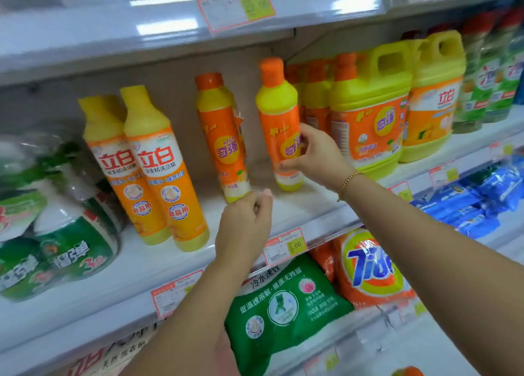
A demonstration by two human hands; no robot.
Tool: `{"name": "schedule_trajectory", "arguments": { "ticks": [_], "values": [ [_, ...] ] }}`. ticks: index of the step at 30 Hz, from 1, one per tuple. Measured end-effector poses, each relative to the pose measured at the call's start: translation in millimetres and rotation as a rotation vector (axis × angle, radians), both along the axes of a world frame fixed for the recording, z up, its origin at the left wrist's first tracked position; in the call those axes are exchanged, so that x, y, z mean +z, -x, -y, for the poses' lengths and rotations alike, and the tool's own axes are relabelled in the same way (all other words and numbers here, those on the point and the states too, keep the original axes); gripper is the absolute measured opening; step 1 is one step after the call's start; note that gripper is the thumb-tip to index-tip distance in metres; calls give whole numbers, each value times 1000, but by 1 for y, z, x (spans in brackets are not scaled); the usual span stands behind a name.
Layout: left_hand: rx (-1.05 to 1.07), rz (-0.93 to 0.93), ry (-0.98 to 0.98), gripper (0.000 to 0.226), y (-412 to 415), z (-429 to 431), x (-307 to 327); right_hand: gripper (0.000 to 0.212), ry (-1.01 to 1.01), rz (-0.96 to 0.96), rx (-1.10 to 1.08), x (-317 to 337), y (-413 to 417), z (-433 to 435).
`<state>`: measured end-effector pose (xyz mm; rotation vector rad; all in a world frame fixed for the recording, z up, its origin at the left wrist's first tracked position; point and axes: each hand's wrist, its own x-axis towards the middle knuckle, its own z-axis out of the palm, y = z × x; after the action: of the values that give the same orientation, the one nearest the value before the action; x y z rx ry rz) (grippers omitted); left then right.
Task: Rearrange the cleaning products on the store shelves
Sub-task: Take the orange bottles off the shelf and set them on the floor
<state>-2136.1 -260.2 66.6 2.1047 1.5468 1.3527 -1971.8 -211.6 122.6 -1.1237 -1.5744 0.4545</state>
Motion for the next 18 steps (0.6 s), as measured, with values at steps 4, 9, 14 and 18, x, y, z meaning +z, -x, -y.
{"name": "schedule_trajectory", "arguments": {
  "ticks": [4,9,14,18],
  "values": [
    [-102,351,5,30,1,26,18,56,-156,-29,70,-3,-11,58],
    [-449,352,62,62,6,92,39,59,-240,14,30,-21,-7,111],
    [-447,381,-44,57,17,131,49,55,-218,103,90,-31,8,150],
    [-440,425,-80,47,21,150,55,53,-130,257,205,-33,23,173]
  ]
}}
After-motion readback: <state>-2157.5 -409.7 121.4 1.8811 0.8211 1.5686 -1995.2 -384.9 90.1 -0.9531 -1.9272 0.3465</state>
